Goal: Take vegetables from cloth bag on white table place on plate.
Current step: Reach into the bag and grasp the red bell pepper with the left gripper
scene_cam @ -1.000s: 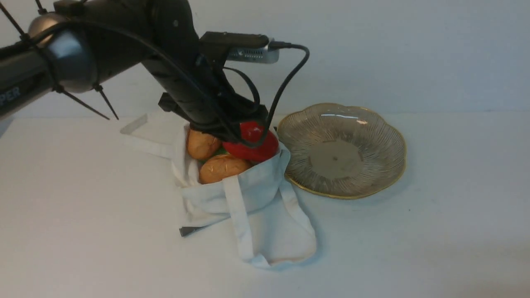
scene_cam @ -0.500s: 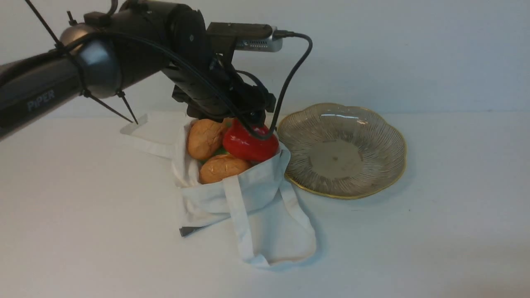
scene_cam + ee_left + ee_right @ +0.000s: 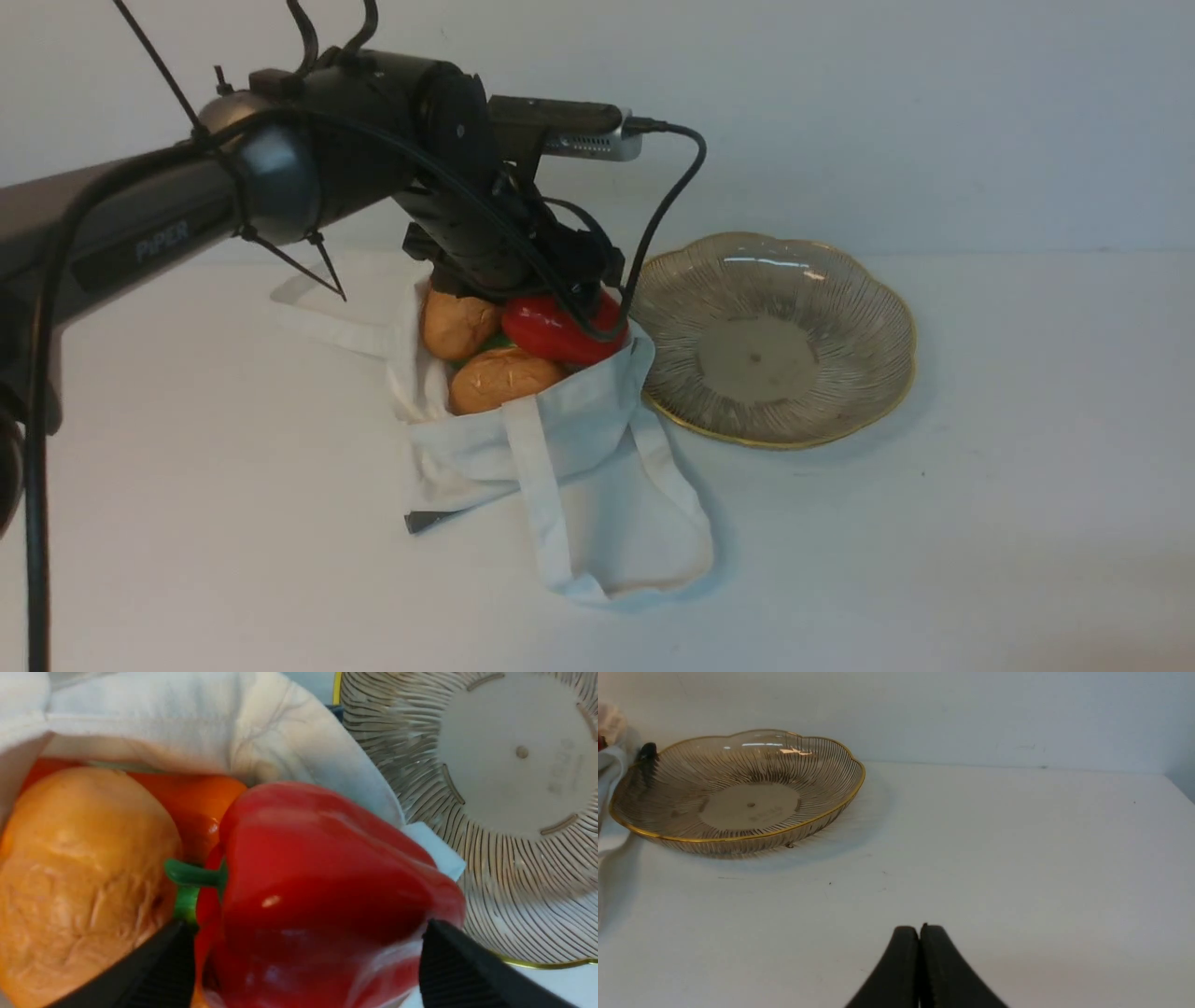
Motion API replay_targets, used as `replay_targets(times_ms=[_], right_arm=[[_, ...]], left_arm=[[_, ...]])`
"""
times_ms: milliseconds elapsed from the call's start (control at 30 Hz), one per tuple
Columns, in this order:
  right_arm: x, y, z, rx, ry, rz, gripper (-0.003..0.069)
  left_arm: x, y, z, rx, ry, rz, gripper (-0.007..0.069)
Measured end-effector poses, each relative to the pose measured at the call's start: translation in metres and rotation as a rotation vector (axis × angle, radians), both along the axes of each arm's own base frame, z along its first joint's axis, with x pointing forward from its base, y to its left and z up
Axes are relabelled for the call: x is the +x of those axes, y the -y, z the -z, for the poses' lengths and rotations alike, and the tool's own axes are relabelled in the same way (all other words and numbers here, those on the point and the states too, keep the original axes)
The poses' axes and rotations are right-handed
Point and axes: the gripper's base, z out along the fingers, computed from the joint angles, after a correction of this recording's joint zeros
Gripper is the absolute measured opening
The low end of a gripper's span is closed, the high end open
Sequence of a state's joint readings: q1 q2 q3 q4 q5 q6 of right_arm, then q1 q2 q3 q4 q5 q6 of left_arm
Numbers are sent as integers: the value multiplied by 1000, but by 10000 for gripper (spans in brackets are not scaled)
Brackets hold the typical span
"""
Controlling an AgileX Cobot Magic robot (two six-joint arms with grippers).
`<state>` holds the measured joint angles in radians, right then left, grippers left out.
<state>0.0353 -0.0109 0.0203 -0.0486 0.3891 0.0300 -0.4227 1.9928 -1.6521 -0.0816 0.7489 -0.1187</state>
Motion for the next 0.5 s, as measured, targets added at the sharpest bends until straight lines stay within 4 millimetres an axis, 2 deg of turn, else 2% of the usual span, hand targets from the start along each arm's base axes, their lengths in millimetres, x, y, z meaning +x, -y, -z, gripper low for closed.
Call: replay_targets(times_ms=[133, 167, 233, 267, 367, 400, 467, 500], right_arm=[[0, 0, 0, 0, 0, 0, -15], [0, 0, 0, 0, 0, 0, -15], [0, 0, 0, 0, 0, 0, -15], [0, 0, 0, 0, 0, 0, -15], [0, 0, 0, 0, 0, 0, -15], [0, 0, 0, 0, 0, 0, -15], [0, 0, 0, 0, 0, 0, -15], [0, 0, 0, 0, 0, 0, -15]], left_arm=[[0, 0, 1, 4, -3, 1, 507], [0, 0, 2, 6, -8, 1, 432], [0, 0, 2, 6, -10, -1, 370], [-1, 0, 2, 7, -14, -1, 282], [-1, -1, 3, 20, -25, 2, 86], [-2, -1, 3, 20, -26, 2, 77], [-3, -3, 0, 30, -24, 4, 11], [-3, -3, -1, 30, -22, 4, 6]])
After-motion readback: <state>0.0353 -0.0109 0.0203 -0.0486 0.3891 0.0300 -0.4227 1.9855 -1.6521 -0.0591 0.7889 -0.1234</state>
